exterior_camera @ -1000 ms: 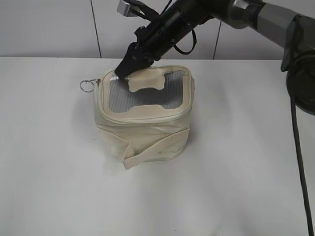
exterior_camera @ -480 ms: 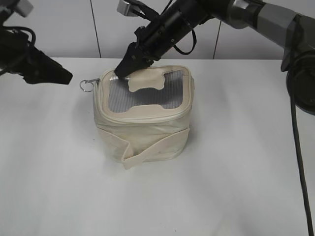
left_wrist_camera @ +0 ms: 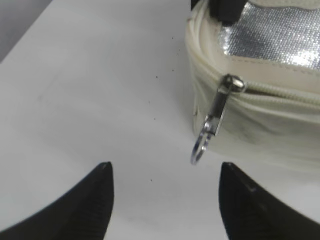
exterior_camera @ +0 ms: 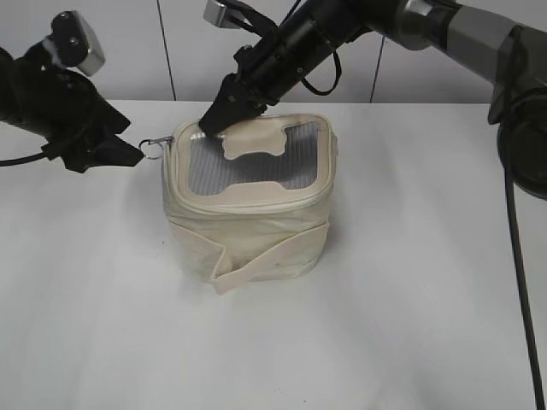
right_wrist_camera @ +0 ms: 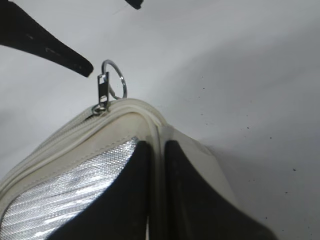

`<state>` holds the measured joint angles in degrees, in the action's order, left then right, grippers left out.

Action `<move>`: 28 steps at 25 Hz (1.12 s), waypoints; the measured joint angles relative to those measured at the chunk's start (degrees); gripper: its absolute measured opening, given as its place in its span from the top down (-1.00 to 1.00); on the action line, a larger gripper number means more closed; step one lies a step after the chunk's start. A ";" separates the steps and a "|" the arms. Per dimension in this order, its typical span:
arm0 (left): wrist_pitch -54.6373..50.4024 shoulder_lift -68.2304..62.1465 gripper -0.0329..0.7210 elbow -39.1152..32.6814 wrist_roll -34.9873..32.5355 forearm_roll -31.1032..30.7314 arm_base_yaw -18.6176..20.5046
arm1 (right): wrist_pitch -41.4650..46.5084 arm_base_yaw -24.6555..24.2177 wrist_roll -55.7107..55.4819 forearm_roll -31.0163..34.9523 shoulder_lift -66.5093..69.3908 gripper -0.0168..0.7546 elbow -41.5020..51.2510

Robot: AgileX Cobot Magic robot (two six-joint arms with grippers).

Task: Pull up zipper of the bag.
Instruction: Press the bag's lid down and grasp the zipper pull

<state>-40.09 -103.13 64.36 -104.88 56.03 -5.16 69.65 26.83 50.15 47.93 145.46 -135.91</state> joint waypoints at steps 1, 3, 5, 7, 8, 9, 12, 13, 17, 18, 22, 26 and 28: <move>1.24 0.00 -0.43 0.04 -1.52 -0.17 -1.13 | 0.00 0.00 0.00 0.00 0.00 0.79 0.00; 4.69 -0.01 -0.43 0.04 -2.60 -0.92 -2.96 | 0.00 0.00 0.00 0.02 0.00 0.79 0.00; 6.27 -0.06 -0.42 0.04 -3.12 -1.75 -4.32 | 0.00 0.00 0.00 0.02 0.00 0.79 0.00; 6.70 -0.12 -0.39 0.04 -3.34 -2.10 -5.11 | 0.00 0.00 0.00 0.02 0.00 0.80 0.00; 6.84 -0.18 -0.37 0.04 -3.46 -2.18 -5.34 | 0.00 0.00 0.00 0.02 0.00 0.80 0.00; 6.96 -0.43 -0.35 0.06 -3.53 -2.24 -5.60 | 0.00 0.00 0.00 0.02 0.00 0.80 0.00; 7.17 -1.86 -0.26 0.13 -3.53 -2.42 -6.63 | 0.00 0.00 -0.06 0.02 0.00 0.80 0.00; 7.24 -2.26 -0.20 0.13 -3.53 -2.42 -7.00 | 0.00 0.00 -0.06 0.07 0.00 0.80 0.00; 7.65 -2.97 0.24 0.13 -3.60 -2.79 -8.01 | 0.00 0.00 -0.06 0.07 0.00 0.80 0.00; 7.96 -2.97 0.41 0.13 -3.62 -2.94 -8.22 | 0.00 0.00 -0.06 0.07 0.00 0.80 0.00; 8.65 -2.97 0.83 0.13 -3.73 -3.04 -8.51 | 0.00 0.00 -0.06 0.07 0.00 0.81 0.00; 8.72 -2.60 0.86 0.13 -2.97 -4.50 -8.56 | 0.00 0.00 -0.12 0.07 0.00 0.81 0.00; 8.67 -1.53 0.86 0.13 0.59 -7.87 -8.63 | 0.00 0.00 -0.47 0.13 0.00 0.81 0.00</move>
<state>-31.42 -104.66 64.50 -104.29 48.16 -13.79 69.65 26.83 49.68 48.06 145.46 -135.91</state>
